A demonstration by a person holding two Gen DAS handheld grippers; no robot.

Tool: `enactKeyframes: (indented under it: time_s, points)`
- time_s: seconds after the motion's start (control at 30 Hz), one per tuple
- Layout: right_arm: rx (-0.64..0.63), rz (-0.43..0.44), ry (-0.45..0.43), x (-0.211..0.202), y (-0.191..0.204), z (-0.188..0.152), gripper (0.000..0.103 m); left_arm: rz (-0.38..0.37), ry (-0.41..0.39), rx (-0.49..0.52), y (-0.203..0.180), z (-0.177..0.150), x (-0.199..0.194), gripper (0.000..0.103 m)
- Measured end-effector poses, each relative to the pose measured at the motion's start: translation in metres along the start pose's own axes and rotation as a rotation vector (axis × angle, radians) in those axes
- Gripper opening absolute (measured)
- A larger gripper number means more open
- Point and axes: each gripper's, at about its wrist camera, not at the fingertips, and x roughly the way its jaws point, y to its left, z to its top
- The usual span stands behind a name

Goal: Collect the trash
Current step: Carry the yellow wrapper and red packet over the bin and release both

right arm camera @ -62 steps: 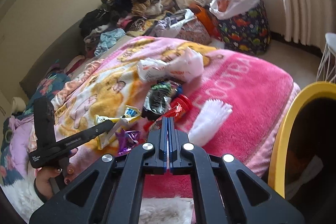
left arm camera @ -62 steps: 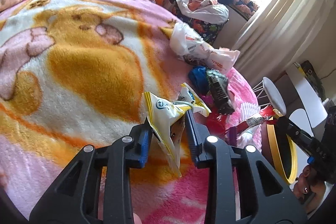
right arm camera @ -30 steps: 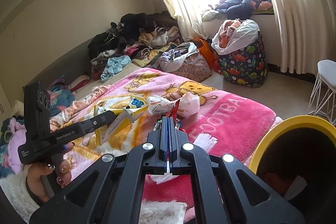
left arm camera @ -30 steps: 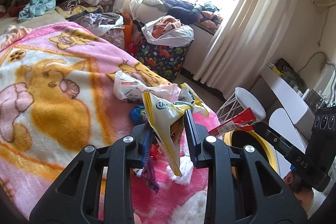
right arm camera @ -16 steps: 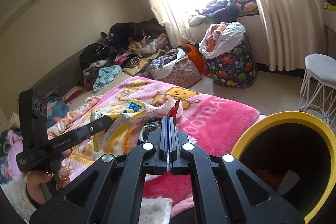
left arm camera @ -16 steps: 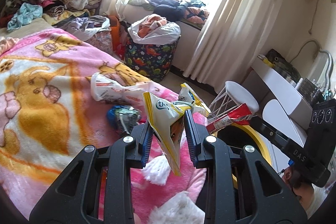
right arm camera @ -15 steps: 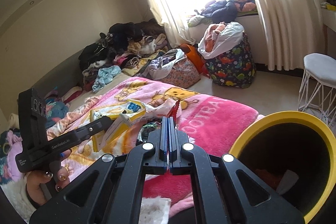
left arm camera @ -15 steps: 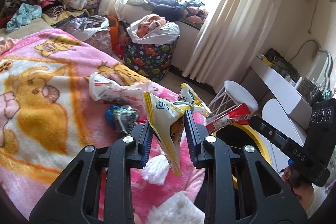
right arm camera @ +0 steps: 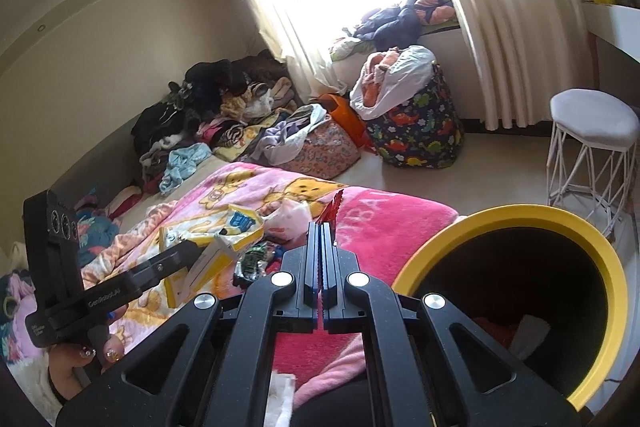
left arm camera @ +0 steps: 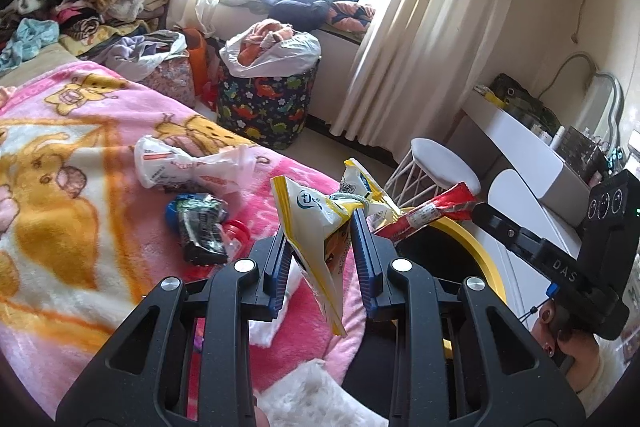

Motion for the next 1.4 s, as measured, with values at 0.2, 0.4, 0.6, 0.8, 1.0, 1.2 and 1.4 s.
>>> enactKeyframes:
  time_s: [0.2, 0.4, 0.6, 0.8, 1.0, 1.2, 1.4]
  points:
    - [0.030, -0.026, -0.011, -0.007, -0.014, -0.001, 0.001, -0.013, 0.013, 0.017, -0.010, -0.003, 0.006, 0.022]
    - [0.055, -0.049, -0.020, -0.014, -0.026, -0.001, 0.001, -0.028, 0.026, 0.035, -0.021, -0.005, 0.012, 0.022]
    - [0.083, -0.074, -0.031, -0.019, -0.038, -0.002, 0.001, -0.044, 0.038, 0.056, -0.031, -0.008, 0.017, 0.022]
    - [0.116, -0.110, -0.038, -0.024, -0.053, -0.002, 0.001, -0.062, 0.057, 0.077, -0.042, -0.010, 0.025, 0.022]
    - [0.155, -0.155, -0.046, -0.031, -0.071, -0.005, 0.001, -0.080, 0.078, 0.102, -0.056, -0.014, 0.037, 0.022]
    - [0.177, -0.198, -0.048, -0.033, -0.085, -0.008, 0.001, -0.094, 0.102, 0.125, -0.068, -0.018, 0.048, 0.022]
    - [0.196, -0.234, -0.048, -0.035, -0.098, -0.010, 0.001, -0.109, 0.126, 0.148, -0.078, -0.024, 0.059, 0.022]
